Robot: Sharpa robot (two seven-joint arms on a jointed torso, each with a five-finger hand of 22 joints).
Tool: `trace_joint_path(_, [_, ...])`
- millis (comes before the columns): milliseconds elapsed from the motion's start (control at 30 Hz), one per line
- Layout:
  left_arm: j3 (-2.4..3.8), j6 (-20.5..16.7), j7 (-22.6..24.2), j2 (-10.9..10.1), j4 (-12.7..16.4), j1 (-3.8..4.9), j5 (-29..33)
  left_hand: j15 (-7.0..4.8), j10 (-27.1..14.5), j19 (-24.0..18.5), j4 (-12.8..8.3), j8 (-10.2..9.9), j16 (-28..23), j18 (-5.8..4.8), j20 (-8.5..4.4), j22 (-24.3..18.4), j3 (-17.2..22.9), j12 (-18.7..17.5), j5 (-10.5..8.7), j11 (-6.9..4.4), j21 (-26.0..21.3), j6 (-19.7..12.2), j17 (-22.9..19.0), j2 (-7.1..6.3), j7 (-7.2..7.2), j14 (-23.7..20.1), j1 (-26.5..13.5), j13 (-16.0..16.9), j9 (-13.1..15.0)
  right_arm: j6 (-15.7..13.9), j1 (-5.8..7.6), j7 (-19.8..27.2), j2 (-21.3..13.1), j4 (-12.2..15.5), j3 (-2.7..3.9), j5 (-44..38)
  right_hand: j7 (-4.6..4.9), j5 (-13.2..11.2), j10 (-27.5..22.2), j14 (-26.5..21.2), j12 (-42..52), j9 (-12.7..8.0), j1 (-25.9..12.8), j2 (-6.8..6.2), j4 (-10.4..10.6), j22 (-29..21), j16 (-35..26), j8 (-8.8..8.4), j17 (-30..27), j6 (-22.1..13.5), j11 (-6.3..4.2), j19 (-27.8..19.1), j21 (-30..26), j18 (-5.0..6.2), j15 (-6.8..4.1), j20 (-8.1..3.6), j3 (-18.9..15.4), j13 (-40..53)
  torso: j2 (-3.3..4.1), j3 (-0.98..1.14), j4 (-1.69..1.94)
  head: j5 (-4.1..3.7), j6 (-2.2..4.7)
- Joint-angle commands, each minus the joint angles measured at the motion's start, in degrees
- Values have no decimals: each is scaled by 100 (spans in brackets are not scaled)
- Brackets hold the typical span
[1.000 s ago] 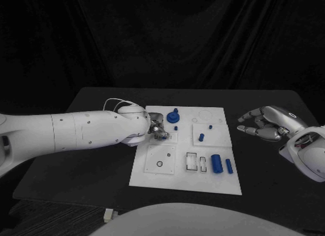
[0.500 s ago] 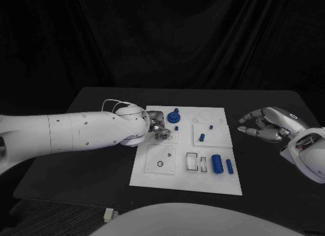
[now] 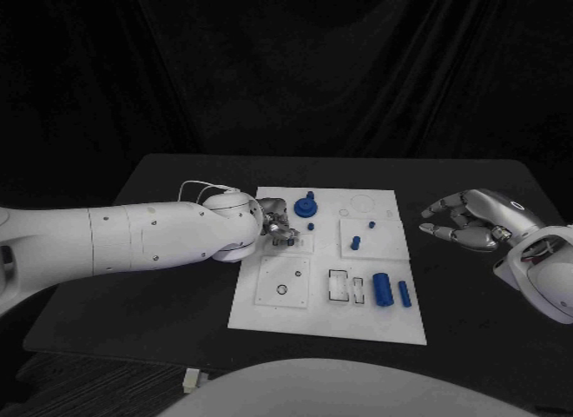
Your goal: Assemble the parts on the task board
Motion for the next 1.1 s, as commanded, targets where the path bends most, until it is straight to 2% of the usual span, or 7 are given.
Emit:
trace_joint_path(33, [3, -186, 96, 13, -11, -35, -133, 22, 589, -6, 20, -15, 15, 32, -4, 981, 18, 20, -32, 2, -4, -31, 1509, 29, -9, 595, -23, 1493, -6, 24, -18, -83, -23, 24, 4, -32, -5, 34, 273, 601, -32, -7, 19, 12, -11, 1160, 15, -25, 1509, 42, -9, 105, -30, 34, -14, 10, 32, 1001, 3, -3, 0, -10, -1])
trace_joint_path(400, [3, -243, 164, 5, 10, -77, -157, 22, 589, -11, 20, -16, 15, 34, -4, 977, 19, 20, -33, 3, -10, -32, 1509, 30, -8, 595, -23, 1493, -6, 40, -26, -81, -38, 37, 4, -32, -4, 38, 268, 599, -37, -8, 16, 16, -8, 1150, 10, -24, 1502, 46, -8, 91, -62, 41, -14, 10, 34, 992, 2, 0, 2, 12, -1])
trace_joint_path(633, [3, -96, 132, -10, 39, -85, -159, 27, 589, -11, 48, -22, 15, 34, 0, 979, 4, 20, -99, 9, -14, -27, 1509, 6, -2, 595, -48, 1493, -10, 50, -34, -83, -38, 32, 4, -32, -5, 40, 265, 596, -40, -8, 15, 16, -8, 1145, 1, -24, 1491, 50, -8, 84, -77, 44, -13, 10, 36, 988, 0, -1, -2, 21, -1])
trace_joint_path(800, [3, 28, 96, -18, 42, -87, -159, 34, 589, -16, 96, -38, 15, 37, 7, 978, -31, 20, -222, 15, -27, -21, 1509, -34, 2, 595, -94, 1493, -21, 62, -40, -84, -37, 27, 4, -32, -5, 42, 265, 597, -39, -8, 15, 17, -7, 1144, 2, -23, 1492, 53, -8, 83, -81, 45, -13, 11, 37, 989, -1, -2, -3, 23, -1])
trace_joint_path(1100, [3, 166, 43, -32, 63, -90, -159, 37, 589, -15, 130, -45, 15, 37, 10, 980, -51, 20, -275, 18, -30, -14, 1509, -46, 4, 595, -127, 1493, -28, 83, -50, -89, -31, 15, 4, -32, -5, 47, 261, 596, -43, -8, 11, 22, -3, 1144, -1, -21, 1489, 60, -8, 82, -83, 45, -13, 11, 39, 983, -1, -2, -2, 14, -1])
